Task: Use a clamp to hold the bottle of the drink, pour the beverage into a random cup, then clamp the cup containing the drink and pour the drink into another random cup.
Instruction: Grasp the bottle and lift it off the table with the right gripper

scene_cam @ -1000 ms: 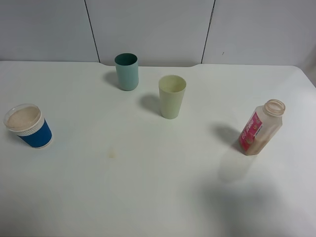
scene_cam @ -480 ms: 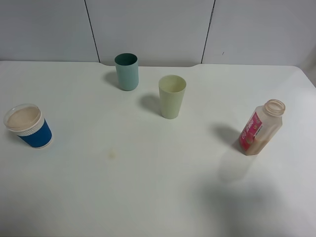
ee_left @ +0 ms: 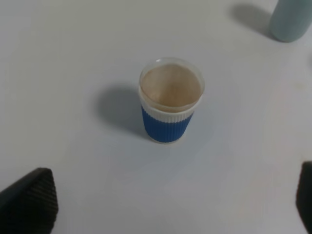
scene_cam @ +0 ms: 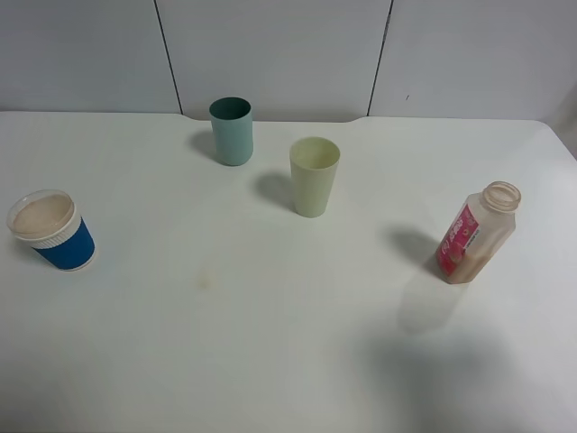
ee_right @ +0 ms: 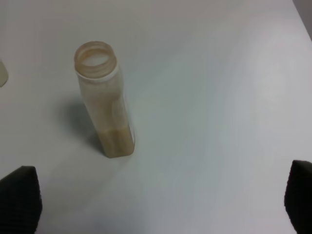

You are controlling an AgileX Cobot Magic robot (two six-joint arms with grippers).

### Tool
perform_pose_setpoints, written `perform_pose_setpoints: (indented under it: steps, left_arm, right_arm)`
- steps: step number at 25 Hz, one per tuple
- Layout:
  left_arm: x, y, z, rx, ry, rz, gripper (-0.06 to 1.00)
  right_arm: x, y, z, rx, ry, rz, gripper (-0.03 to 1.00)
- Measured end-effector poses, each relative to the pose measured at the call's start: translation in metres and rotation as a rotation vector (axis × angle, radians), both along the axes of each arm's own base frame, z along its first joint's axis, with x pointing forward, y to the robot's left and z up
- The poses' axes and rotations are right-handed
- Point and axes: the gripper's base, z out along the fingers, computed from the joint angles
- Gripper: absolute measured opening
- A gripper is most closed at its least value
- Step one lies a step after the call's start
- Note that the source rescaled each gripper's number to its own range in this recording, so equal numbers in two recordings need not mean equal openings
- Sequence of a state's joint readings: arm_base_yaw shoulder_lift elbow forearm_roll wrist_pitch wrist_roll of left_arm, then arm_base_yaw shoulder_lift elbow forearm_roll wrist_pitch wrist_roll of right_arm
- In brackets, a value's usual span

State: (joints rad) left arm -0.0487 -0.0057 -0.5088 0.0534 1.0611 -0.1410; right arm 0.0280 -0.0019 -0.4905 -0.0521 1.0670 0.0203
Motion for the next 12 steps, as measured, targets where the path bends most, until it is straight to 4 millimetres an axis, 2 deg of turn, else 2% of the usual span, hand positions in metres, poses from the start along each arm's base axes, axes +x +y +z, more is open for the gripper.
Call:
perform_pose_setpoints:
  steps: [12]
  left_arm:
    - [0.0,0.0,0.0,0.0,0.0,0.0,0.97]
  right_arm:
    - [0.0001,-0.0001,0.0,0.0,0.0,0.015,1.0]
